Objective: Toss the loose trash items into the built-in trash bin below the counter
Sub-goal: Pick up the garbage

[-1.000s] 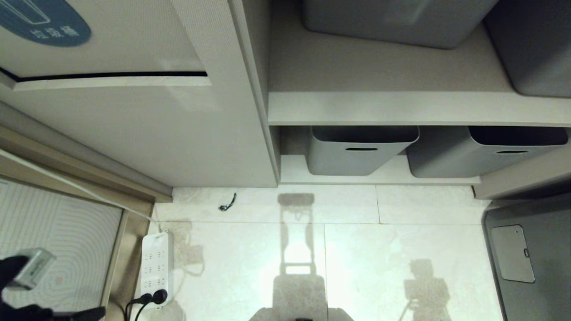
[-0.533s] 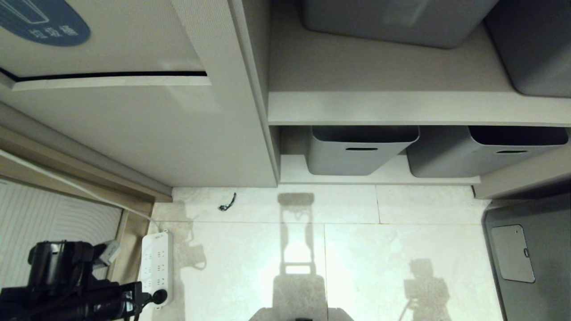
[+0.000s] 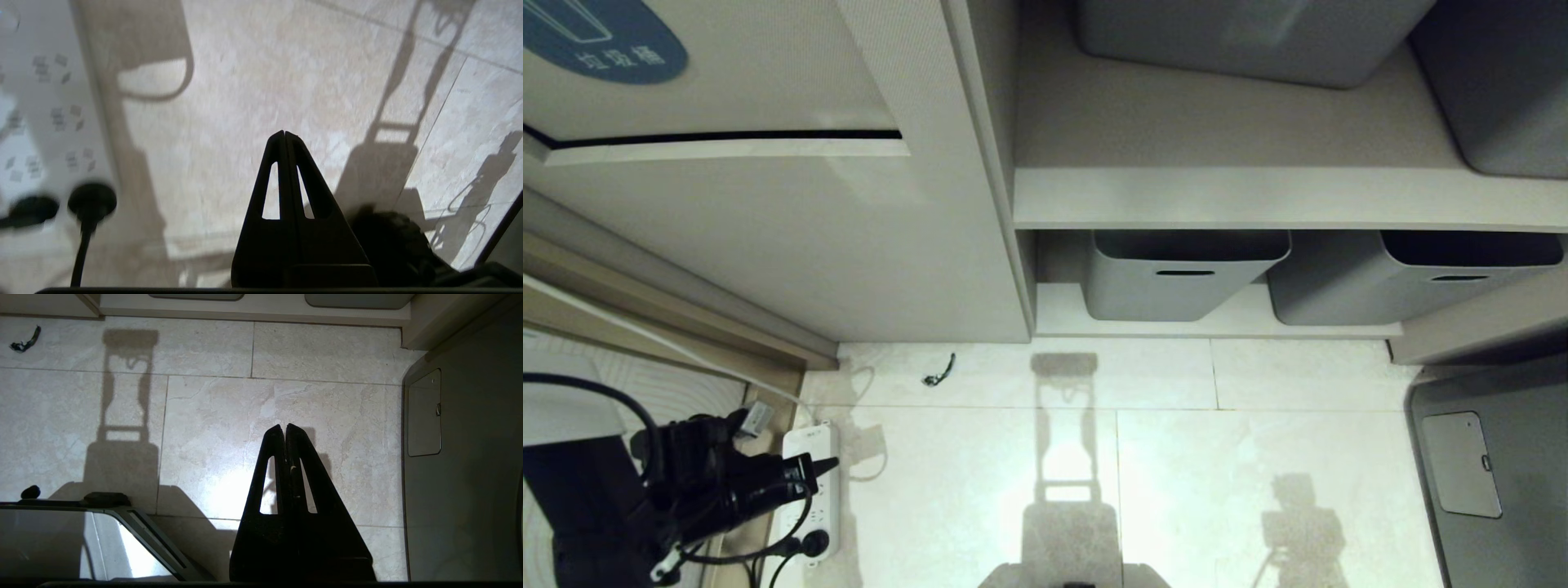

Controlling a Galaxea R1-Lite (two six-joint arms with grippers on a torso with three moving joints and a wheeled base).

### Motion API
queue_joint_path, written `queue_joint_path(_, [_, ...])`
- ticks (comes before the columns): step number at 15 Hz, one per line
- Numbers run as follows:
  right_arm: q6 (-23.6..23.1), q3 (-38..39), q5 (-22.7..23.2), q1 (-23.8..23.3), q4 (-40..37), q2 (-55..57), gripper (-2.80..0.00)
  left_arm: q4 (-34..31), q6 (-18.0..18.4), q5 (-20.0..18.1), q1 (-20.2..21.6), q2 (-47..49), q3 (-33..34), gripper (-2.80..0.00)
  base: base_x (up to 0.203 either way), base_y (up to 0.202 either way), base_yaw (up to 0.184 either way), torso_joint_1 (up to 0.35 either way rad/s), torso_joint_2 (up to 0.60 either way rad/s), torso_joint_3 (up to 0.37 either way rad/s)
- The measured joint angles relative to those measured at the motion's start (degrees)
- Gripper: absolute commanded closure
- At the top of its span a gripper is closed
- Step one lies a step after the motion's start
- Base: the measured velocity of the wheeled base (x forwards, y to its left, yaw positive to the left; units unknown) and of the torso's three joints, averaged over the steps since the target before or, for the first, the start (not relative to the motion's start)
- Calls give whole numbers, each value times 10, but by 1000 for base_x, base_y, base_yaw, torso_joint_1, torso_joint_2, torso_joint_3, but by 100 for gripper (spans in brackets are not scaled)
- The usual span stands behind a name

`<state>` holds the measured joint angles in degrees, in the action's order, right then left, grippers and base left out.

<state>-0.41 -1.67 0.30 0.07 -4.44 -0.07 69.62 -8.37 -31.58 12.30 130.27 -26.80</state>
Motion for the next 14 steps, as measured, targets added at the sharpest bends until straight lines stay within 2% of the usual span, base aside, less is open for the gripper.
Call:
queue_joint_path(4, [0,0,0,0,0,0,0,12,-3,-45,2,82,-83,0,0,0,0,0,0,0])
queue_joint_path(7, [0,0,0,0,0,0,0,5,-10,-96,-1,110,-123,0,0,0,0,0,0,0])
queue_joint_path(14, [0,0,0,0,0,0,0,5,-20,-100,-42,140,-208,0,0,0,0,0,0,0])
